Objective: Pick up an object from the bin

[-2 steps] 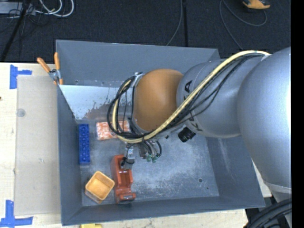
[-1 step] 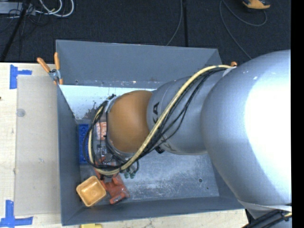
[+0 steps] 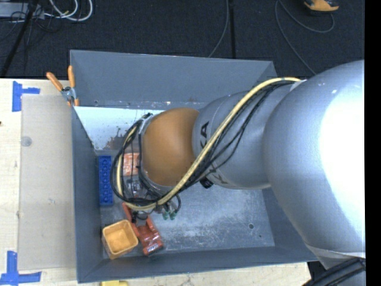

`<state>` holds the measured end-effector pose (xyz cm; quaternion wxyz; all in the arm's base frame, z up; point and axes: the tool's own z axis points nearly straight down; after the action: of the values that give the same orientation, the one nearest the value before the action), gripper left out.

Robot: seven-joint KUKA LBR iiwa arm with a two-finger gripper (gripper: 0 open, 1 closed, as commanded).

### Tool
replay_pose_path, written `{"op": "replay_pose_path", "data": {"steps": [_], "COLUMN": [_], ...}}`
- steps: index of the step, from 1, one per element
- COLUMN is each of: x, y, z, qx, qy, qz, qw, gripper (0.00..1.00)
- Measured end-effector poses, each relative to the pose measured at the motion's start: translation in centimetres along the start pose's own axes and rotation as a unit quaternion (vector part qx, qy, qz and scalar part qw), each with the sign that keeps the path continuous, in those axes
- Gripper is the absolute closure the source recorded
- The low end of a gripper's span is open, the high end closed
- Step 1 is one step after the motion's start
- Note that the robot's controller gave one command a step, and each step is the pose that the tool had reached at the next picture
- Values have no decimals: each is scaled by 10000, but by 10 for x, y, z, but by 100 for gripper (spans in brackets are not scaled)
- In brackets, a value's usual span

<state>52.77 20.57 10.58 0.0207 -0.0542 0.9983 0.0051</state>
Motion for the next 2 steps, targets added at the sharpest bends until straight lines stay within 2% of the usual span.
{"op": "replay_pose_path", "data": {"steps": [1, 2], "x": [13, 12], "y": [18, 17], "z": [8, 7], "qx": [-15, -29], "qy": [-210, -168], "qz": [-1185, -1935], "qw": [9927, 9809], "gripper": [0, 0]}}
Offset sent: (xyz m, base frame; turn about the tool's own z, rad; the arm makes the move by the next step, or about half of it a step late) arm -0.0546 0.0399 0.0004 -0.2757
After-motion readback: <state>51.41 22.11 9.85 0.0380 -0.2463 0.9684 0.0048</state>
